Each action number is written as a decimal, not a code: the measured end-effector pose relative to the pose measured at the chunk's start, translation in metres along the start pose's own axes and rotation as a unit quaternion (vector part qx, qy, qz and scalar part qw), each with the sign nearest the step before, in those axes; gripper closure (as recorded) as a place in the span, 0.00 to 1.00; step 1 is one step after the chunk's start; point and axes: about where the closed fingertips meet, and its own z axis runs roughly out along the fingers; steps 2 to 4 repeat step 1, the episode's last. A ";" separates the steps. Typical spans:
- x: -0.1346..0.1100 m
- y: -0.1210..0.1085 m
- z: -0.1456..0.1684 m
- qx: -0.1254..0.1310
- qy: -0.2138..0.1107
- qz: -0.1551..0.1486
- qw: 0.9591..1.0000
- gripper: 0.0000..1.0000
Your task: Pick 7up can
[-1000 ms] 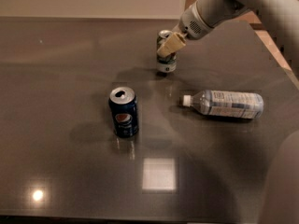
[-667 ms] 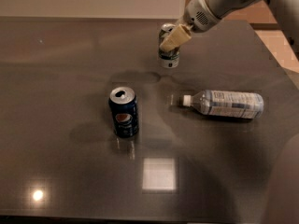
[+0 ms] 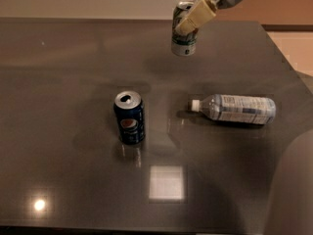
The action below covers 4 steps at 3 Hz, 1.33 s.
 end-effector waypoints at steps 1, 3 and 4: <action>0.000 0.000 0.000 0.000 0.000 0.000 1.000 1.00; 0.000 0.000 0.000 0.000 0.000 0.000 1.000 1.00; 0.000 0.000 0.000 0.000 0.000 0.000 1.000 1.00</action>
Offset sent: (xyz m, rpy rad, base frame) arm 0.0000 0.0000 0.0000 0.0000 0.0000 0.0000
